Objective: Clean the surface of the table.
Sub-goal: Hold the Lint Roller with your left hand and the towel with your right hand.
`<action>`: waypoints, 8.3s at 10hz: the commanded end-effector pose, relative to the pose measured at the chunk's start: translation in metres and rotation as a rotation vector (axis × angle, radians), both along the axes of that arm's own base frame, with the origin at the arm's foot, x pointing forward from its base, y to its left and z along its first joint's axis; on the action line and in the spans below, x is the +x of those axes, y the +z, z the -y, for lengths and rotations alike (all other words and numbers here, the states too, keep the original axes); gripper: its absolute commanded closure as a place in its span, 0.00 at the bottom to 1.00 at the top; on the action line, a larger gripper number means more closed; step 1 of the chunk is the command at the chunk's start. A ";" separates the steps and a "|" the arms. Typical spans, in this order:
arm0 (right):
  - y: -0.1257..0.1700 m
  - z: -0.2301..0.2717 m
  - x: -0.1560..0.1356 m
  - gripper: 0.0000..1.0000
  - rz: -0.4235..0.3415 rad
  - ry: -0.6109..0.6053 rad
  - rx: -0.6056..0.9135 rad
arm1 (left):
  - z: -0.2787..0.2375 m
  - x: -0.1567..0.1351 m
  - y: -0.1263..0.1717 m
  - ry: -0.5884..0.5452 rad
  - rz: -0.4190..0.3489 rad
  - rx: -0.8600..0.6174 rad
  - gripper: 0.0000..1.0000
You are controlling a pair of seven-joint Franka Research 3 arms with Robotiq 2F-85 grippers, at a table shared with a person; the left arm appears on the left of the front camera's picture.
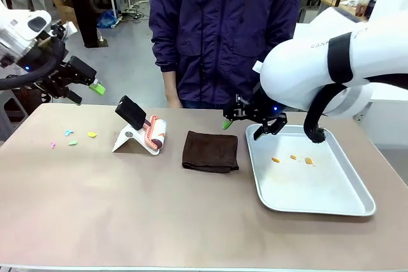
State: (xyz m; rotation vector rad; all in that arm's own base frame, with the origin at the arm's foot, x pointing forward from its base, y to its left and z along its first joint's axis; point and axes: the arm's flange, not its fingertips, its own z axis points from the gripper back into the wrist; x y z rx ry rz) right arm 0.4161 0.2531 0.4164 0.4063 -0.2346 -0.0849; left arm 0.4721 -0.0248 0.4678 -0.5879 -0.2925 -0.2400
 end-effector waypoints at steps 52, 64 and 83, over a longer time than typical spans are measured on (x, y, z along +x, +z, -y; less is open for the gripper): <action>-0.100 -0.045 0.123 1.00 -0.308 -0.092 -0.045 | 0.055 0.090 -0.043 0.008 -0.192 -0.046 1.00; -0.013 0.144 0.014 1.00 -0.214 0.163 1.008 | -0.107 -0.074 0.025 -0.076 -0.143 -0.553 1.00; -0.041 0.363 -0.045 1.00 -0.115 -0.142 1.196 | -0.298 -0.197 -0.047 0.016 -0.117 -0.661 1.00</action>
